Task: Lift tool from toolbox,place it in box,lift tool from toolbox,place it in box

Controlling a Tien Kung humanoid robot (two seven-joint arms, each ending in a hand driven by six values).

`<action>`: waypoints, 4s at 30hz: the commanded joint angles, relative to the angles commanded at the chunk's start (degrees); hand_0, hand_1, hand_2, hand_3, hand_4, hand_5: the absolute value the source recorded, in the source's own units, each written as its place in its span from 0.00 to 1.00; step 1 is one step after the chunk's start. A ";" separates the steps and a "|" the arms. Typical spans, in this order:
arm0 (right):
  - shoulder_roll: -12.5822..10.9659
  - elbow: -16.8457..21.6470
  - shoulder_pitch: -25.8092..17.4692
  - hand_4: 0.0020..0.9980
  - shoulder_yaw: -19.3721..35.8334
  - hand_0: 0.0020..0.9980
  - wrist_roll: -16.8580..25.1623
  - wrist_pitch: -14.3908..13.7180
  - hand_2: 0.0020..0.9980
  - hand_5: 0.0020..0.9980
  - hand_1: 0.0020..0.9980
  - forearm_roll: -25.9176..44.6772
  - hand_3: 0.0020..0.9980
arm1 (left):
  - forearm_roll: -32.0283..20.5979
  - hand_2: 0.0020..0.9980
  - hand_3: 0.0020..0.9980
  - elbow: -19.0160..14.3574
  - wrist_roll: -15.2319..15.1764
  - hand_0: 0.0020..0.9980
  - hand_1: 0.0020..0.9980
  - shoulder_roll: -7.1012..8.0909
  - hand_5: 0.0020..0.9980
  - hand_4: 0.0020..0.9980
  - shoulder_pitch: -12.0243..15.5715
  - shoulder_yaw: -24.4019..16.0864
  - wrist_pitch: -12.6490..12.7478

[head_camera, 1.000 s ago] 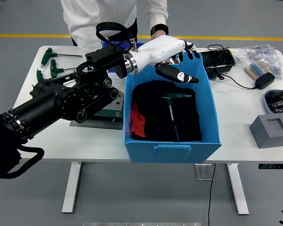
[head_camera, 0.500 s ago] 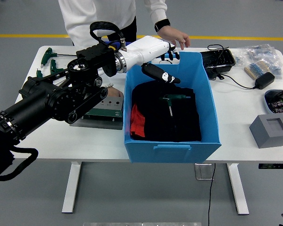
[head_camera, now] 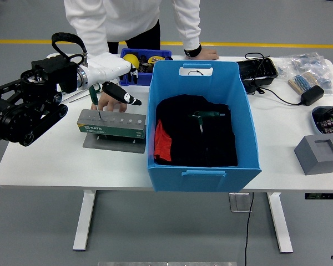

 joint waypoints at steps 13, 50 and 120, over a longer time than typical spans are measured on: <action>0.15 0.00 -0.26 0.78 0.03 0.69 0.11 -0.07 0.70 0.67 0.65 0.53 0.56 | 1.45 0.63 0.53 0.45 -0.31 0.46 0.58 2.05 0.79 0.94 -0.34 5.87 -3.59; 0.17 0.00 -0.29 0.78 -0.02 0.69 0.06 -0.03 0.70 0.67 0.65 0.67 0.56 | 3.40 0.36 0.36 4.20 2.82 0.45 0.42 1.57 0.80 0.90 -0.68 9.35 -7.22; 0.71 0.00 -0.96 0.78 -1.77 0.70 0.23 -0.07 0.70 0.67 0.65 2.28 0.56 | -4.75 0.00 0.01 -1.31 -12.53 0.11 0.00 4.49 0.41 0.83 3.20 -10.90 10.26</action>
